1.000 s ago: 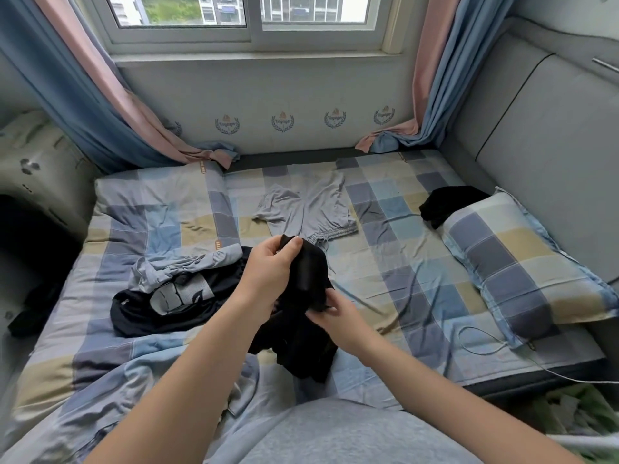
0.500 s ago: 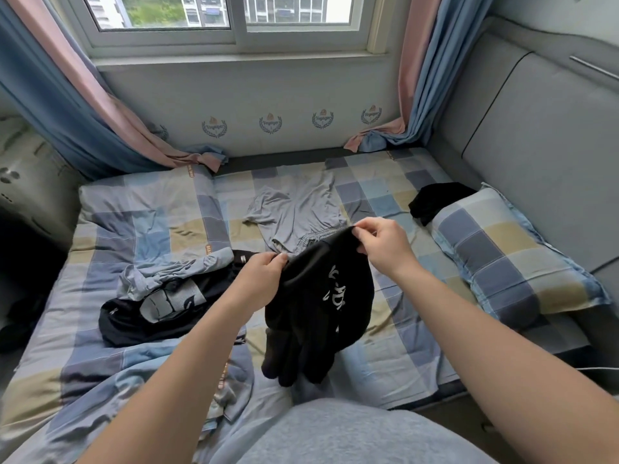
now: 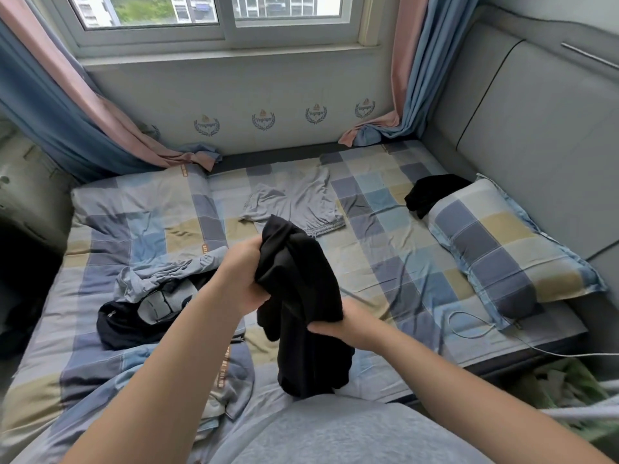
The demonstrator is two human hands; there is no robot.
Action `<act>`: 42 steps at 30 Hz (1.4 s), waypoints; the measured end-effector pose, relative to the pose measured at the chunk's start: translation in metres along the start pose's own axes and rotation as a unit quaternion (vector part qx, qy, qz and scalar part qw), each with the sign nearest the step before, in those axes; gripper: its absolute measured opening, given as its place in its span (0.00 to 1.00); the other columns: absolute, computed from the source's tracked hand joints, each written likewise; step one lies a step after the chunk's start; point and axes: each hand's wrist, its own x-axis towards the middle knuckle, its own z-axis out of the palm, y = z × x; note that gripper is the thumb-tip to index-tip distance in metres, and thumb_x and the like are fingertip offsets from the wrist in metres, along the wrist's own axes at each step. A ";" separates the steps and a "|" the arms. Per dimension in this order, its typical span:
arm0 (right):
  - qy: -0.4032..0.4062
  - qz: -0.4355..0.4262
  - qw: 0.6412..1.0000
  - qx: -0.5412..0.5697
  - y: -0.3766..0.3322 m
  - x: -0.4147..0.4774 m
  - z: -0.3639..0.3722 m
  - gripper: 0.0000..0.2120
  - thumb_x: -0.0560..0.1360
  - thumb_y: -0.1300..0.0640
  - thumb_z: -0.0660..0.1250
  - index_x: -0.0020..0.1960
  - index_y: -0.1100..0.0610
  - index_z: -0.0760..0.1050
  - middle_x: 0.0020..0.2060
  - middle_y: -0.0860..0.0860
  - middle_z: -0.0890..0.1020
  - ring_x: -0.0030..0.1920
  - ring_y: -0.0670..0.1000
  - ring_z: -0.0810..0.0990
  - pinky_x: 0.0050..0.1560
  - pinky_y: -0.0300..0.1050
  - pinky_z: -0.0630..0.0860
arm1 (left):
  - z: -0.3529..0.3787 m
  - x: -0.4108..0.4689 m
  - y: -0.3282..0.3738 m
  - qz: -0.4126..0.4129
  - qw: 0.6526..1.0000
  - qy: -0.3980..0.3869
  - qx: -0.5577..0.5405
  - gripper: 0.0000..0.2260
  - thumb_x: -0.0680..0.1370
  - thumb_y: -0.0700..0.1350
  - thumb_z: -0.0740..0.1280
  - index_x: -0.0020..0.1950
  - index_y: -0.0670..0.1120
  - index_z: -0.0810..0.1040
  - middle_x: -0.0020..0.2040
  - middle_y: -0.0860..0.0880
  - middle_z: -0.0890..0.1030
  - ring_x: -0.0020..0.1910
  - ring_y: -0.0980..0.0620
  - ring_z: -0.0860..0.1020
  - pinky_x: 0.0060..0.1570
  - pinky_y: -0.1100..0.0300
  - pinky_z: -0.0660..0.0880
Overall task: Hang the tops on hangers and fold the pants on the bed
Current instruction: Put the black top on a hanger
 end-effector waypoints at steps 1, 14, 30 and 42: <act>0.044 0.001 0.999 -0.012 0.004 0.005 0.003 0.10 0.77 0.53 0.71 0.57 0.43 0.77 0.49 0.37 0.83 0.53 0.40 0.81 0.52 0.37 0.76 | 0.001 -0.001 0.003 0.003 1.000 0.009 -0.016 0.14 0.83 0.48 0.60 0.50 0.40 0.80 0.43 0.44 0.84 0.40 0.48 0.84 0.42 0.57 0.78; 0.243 -0.114 0.960 0.075 -0.063 -0.016 -0.099 0.12 0.83 0.57 0.62 0.46 0.59 0.81 0.35 0.46 0.82 0.36 0.43 0.79 0.39 0.34 0.74 | -0.039 0.015 -0.001 0.110 0.989 0.094 0.042 0.07 0.82 0.47 0.66 0.59 0.51 0.79 0.58 0.54 0.83 0.61 0.50 0.78 0.56 0.55 0.73; 0.245 -0.205 0.946 0.059 -0.120 -0.036 -0.132 0.07 0.75 0.57 0.74 0.39 0.57 0.82 0.32 0.50 0.80 0.33 0.47 0.78 0.36 0.38 0.75 | 0.027 0.056 -0.086 0.157 0.843 -0.105 0.504 0.08 0.84 0.48 0.63 0.62 0.55 0.77 0.54 0.54 0.83 0.54 0.52 0.80 0.59 0.49 0.75; 0.244 -0.105 0.963 -0.057 -0.059 -0.022 -0.090 0.10 0.75 0.46 0.72 0.52 0.49 0.77 0.49 0.45 0.82 0.47 0.43 0.81 0.50 0.44 0.78 | 0.046 0.029 0.000 0.211 0.938 0.000 0.277 0.08 0.82 0.44 0.63 0.46 0.46 0.79 0.39 0.47 0.80 0.39 0.49 0.80 0.39 0.55 0.76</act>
